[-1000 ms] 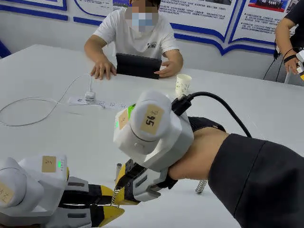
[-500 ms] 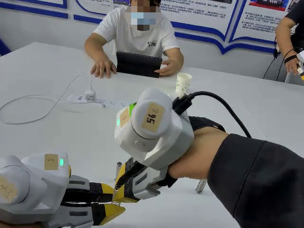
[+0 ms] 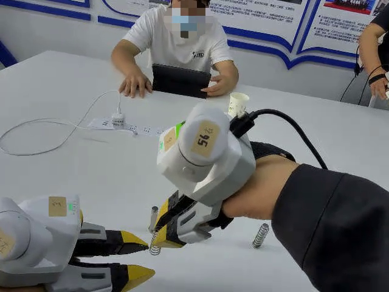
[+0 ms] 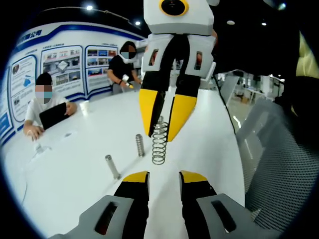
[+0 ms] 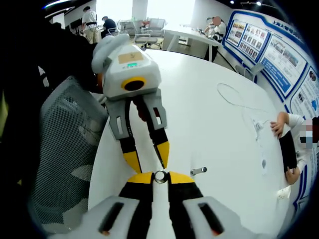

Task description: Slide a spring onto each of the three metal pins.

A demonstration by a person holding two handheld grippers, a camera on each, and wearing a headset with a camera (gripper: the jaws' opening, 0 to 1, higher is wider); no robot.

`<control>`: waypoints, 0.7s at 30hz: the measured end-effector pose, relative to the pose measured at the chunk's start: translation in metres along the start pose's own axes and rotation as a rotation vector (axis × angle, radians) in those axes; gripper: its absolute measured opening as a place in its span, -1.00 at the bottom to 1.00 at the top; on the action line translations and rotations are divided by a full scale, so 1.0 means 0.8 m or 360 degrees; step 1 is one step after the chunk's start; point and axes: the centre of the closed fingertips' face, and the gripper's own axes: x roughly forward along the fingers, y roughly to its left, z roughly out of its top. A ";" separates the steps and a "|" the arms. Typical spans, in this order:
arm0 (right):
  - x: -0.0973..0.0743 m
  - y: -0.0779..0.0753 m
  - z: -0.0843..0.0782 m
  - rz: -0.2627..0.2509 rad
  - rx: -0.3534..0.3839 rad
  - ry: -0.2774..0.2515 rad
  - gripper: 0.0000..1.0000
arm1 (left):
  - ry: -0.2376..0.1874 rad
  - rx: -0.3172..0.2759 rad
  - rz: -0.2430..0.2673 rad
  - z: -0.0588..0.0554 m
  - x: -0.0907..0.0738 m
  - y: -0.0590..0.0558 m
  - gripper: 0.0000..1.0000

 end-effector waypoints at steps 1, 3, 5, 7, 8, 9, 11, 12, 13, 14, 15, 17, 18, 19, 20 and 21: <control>-0.001 -0.004 0.000 -0.0010 0.0005 -0.0001 -0.76 | 0.0002 -0.0012 0.0009 -0.002 -0.002 0.002 -0.50; -0.002 -0.010 -0.001 -0.0025 0.0011 0.0000 -0.76 | 0.0002 -0.0020 0.0022 -0.005 -0.004 0.003 -0.47; -0.004 -0.017 -0.002 -0.0040 0.0023 -0.0001 -0.76 | -0.0002 -0.0035 0.0037 -0.006 -0.007 0.006 -0.44; -0.004 -0.023 -0.003 -0.0052 0.0029 0.0000 -0.76 | -0.0006 -0.0047 0.0053 -0.007 -0.010 0.009 -0.40; -0.004 -0.026 -0.003 -0.0057 0.0032 0.0000 -0.76 | -0.0008 -0.0054 0.0060 -0.008 -0.010 0.011 -0.38; -0.004 -0.029 -0.003 -0.0061 0.0039 0.0001 -0.76 | -0.0008 -0.0063 0.0066 -0.008 -0.011 0.011 -0.37; -0.003 -0.036 -0.005 -0.0072 0.0048 0.0002 -0.76 | -0.0010 -0.0067 0.0075 -0.008 -0.012 0.012 -0.34; -0.003 -0.039 -0.005 -0.0078 0.0054 0.0001 -0.76 | -0.0012 -0.0070 0.0077 -0.008 -0.013 0.012 -0.33; -0.003 -0.042 -0.006 -0.0084 0.0059 0.0000 -0.76 | -0.0014 -0.0073 0.0077 -0.008 -0.013 0.011 -0.32; -0.003 -0.046 -0.006 -0.0089 0.0073 -0.0005 -0.76 | -0.0014 -0.0075 0.0079 -0.007 -0.013 0.010 -0.31; -0.003 -0.049 -0.007 -0.0093 0.0081 -0.0011 -0.76 | -0.0014 -0.0075 0.0080 -0.007 -0.013 0.010 -0.31; -0.002 -0.057 -0.008 -0.0107 0.0098 -0.0014 -0.76 | -0.0015 -0.0080 0.0080 -0.007 -0.013 0.009 -0.29; -0.001 -0.059 -0.009 -0.0112 0.0102 -0.0015 -0.76 | -0.0015 -0.0083 0.0081 -0.007 -0.013 0.009 -0.28; 0.000 -0.062 -0.009 -0.0119 0.0111 -0.0018 -0.76 | -0.0015 -0.0086 0.0084 -0.008 -0.013 0.009 -0.27; 0.000 -0.065 -0.010 -0.0123 0.0114 -0.0019 -0.76 | -0.0015 -0.0088 0.0084 -0.008 -0.013 0.009 -0.26; 0.001 -0.068 -0.011 -0.0128 0.0124 -0.0019 -0.76 | -0.0016 -0.0091 0.0084 -0.008 -0.013 0.009 -0.26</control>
